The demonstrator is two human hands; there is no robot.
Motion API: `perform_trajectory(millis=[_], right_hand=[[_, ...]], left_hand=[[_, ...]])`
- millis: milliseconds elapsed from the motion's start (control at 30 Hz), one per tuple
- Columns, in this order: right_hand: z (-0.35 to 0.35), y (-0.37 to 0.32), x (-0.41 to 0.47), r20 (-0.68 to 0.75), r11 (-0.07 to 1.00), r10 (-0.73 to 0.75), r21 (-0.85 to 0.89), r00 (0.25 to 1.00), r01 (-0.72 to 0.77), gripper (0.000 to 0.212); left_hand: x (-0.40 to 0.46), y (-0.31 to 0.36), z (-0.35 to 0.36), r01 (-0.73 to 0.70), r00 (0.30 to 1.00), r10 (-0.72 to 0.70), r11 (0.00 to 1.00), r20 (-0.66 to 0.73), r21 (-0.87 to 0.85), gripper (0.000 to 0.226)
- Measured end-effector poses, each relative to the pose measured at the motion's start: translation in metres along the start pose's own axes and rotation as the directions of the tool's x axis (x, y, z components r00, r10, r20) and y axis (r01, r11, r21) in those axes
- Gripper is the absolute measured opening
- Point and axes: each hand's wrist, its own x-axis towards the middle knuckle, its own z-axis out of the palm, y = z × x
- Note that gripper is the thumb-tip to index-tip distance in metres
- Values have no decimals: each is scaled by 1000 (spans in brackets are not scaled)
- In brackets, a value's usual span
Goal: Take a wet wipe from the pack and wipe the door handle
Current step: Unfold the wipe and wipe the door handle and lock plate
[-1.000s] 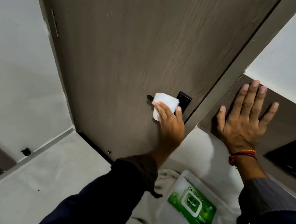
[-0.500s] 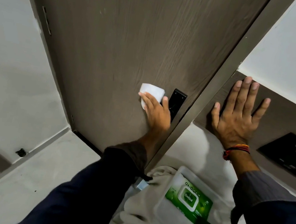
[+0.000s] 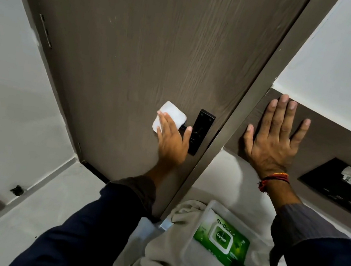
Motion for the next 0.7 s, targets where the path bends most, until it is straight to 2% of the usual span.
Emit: perform_trajectory(millis=[100,233,300,400,467,567,700], right_hand=[[-3,-2,-4,6,1000,7,-10,1000,-7,78],[-2,-1,-4,4,1000,5,-19,1000,-5,78],[0,1,-1,4,1000,6,-8,1000,-6,78],[1,1,0,2,999,-2,-40,1000,3,79],[1,-1,-1,10,999,4,-50,1000,-4,79],[3,-5,-1,22,999,3,-52,1000,-2,79],[4,-4,-4,14,998,21,-57,1000,-20,79]], left_hand=[[-20,-3,-2,-180,984,179,975,23,127,108],[-41,-23,3,-509,861,476,821,182,259,121],[-24,-41,-9,-641,768,577,691,278,334,117],[8,-63,-25,-822,568,707,457,422,341,105],[24,-66,-30,-883,455,763,317,460,347,98],[44,-64,-40,-918,322,809,141,491,371,91],[61,-53,-47,-938,205,799,-5,566,347,91]])
